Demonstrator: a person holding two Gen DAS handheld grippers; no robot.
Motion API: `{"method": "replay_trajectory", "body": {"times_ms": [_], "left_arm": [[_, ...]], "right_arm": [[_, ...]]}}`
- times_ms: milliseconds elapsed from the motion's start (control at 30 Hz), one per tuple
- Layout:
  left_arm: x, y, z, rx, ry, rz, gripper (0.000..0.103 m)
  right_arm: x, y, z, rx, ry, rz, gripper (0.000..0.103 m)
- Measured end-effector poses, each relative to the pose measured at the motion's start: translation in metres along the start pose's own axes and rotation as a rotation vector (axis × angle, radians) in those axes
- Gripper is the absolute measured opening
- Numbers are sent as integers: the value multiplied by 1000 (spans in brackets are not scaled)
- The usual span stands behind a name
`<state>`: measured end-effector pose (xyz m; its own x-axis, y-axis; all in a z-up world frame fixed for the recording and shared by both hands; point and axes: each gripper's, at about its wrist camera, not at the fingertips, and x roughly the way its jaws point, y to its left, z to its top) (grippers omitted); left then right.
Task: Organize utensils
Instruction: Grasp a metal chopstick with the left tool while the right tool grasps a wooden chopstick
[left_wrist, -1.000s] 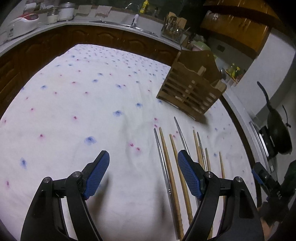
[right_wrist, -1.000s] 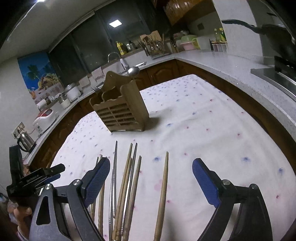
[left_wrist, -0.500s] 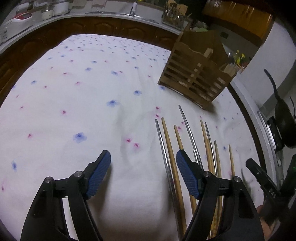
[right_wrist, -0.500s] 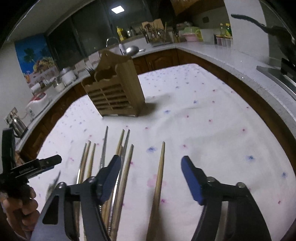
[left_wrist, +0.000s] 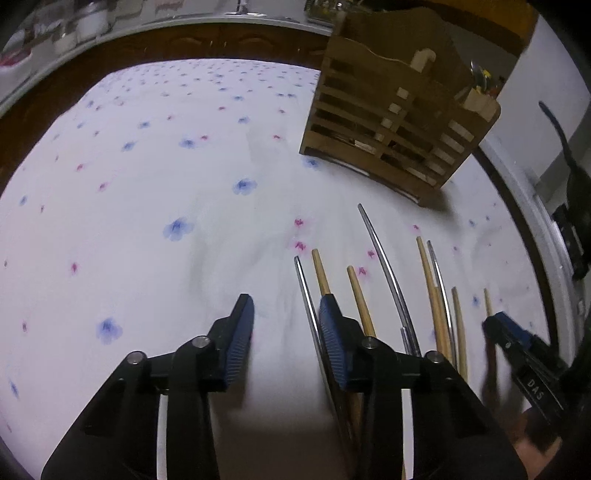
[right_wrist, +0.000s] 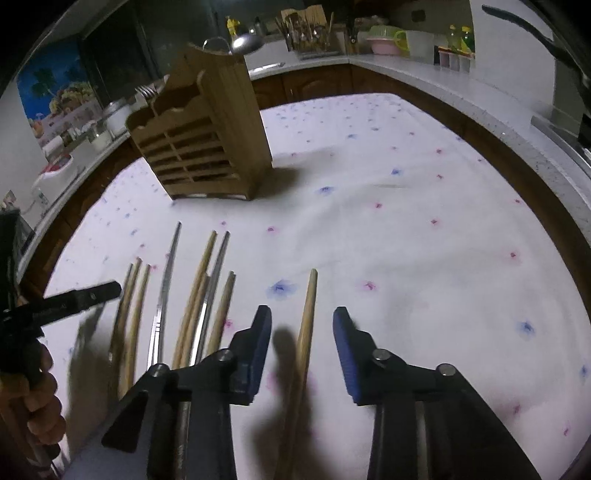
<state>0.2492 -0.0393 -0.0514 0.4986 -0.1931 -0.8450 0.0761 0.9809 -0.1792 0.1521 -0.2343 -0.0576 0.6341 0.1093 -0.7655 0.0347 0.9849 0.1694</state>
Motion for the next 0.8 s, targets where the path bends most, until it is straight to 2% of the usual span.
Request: {"method": "replay_trajectory", "body": {"times_ms": [200,300,367,400,633,800], "left_arm": [[5,-27,-6,147,-28,118,24],[4,-33,-9,188,-36,125,14],[3,-33,-9,194,-36,118,9],[2,-31,-9,192,-34,109,8],[-13,-5,-13,96,-30,-10,4],[-40,10,-18,40,-61,-90,4]], "right_arm": [[7,11,1,-86,-15,-65,27],[10,18,2,-130,-18,-102,24],[10,20,2,-143,-19,-104,17],[10,20,2,-144,-19,-101,8],[-2,7,2,-42,-12,2,5],[-28,9,3,-10,-56,66,5]]}}
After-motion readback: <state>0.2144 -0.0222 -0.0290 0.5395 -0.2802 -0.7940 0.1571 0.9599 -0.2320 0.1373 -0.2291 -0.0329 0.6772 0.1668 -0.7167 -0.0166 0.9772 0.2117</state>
